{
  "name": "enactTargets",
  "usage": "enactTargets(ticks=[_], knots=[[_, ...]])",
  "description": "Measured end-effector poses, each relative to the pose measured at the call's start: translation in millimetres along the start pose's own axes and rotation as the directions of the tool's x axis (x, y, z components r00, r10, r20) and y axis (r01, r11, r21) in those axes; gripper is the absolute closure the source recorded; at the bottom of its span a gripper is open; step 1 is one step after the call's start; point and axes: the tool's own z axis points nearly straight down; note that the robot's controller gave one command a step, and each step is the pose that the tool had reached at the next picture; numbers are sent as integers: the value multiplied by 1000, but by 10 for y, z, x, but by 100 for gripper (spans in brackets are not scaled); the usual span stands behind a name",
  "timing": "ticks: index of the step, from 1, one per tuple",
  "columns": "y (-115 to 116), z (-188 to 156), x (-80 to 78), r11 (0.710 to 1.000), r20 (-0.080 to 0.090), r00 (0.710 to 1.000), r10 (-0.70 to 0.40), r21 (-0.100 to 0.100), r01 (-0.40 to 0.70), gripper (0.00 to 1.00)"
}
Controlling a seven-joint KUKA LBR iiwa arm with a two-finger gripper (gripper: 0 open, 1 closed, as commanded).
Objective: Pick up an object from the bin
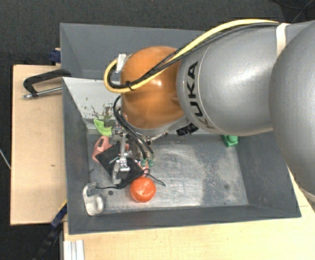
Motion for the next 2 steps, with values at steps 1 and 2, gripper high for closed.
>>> enactTargets(ticks=[1, 2], knots=[[-283, 225, -217, 988, -13, 988, -152, 1, 152, 0], [-489, 279, -270, 963, -1, 963, -268, 3, 268, 0]])
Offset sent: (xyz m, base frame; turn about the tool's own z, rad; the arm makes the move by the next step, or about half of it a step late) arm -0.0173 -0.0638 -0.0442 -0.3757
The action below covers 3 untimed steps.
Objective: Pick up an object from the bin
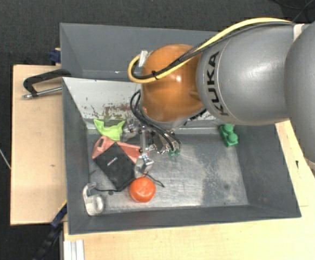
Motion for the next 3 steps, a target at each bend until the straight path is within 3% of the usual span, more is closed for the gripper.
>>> enactTargets(ticks=[1, 2, 3], knots=[[-14, 375, 372, 998, 1, 998, -60, -2, 60, 0], [28, 702, 169, 1000, 34, 999, -8, -8, 9, 100], [27, 702, 169, 1000, 34, 999, -8, -9, 8, 100]])
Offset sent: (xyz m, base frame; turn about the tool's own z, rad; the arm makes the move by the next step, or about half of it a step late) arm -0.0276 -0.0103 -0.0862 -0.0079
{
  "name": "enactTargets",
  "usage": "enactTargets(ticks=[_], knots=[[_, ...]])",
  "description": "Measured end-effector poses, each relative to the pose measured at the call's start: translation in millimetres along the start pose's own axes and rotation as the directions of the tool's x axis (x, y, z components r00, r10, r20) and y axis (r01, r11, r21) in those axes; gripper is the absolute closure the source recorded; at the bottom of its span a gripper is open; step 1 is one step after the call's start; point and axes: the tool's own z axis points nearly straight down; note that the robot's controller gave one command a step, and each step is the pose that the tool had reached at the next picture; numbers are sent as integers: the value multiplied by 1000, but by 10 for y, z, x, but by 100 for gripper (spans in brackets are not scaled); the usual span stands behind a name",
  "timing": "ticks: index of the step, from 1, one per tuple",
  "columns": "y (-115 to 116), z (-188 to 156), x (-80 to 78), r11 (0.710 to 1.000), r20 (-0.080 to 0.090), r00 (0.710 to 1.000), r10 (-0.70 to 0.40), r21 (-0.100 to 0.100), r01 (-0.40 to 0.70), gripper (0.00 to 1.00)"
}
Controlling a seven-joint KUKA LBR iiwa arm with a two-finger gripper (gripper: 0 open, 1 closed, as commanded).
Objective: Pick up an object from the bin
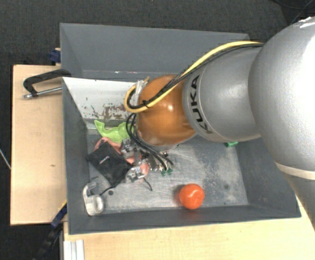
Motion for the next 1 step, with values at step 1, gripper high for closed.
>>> enactTargets(ticks=[1], knots=[[-8, -1831, 49, 1000, -47, 999, -9, 7, 10, 100]])
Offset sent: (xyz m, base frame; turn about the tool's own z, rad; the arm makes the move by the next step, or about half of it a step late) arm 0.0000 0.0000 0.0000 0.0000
